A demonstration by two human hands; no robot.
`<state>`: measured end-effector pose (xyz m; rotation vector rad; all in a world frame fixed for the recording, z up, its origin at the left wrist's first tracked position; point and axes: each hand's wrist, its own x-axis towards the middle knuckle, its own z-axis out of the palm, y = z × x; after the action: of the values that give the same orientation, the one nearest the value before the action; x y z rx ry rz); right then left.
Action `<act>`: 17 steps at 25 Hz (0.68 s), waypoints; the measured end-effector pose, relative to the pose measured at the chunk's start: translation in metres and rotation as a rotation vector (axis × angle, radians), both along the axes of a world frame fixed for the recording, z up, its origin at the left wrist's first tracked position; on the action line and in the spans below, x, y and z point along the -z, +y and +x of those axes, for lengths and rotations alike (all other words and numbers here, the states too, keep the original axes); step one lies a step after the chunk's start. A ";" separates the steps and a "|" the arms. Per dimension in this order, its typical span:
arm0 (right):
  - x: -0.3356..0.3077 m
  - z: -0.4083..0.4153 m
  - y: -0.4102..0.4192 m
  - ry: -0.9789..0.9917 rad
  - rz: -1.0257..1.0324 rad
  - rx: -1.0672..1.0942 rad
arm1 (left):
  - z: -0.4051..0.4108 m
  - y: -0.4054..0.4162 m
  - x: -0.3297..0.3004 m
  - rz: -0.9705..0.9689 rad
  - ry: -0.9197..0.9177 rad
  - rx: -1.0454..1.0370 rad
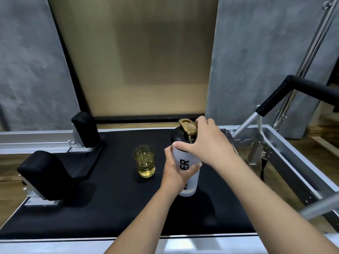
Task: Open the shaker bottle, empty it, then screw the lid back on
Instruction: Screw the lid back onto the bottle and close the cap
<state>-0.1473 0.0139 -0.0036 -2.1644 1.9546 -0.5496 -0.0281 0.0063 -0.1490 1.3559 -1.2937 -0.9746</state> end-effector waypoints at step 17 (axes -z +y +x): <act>0.019 0.000 -0.019 -0.385 0.122 -0.077 | 0.003 -0.001 0.004 -0.030 0.020 0.022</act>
<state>-0.1477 -0.0051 -0.0230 -1.8834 1.6490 -0.7482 -0.0250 0.0054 -0.1531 1.3089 -1.3057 -0.9773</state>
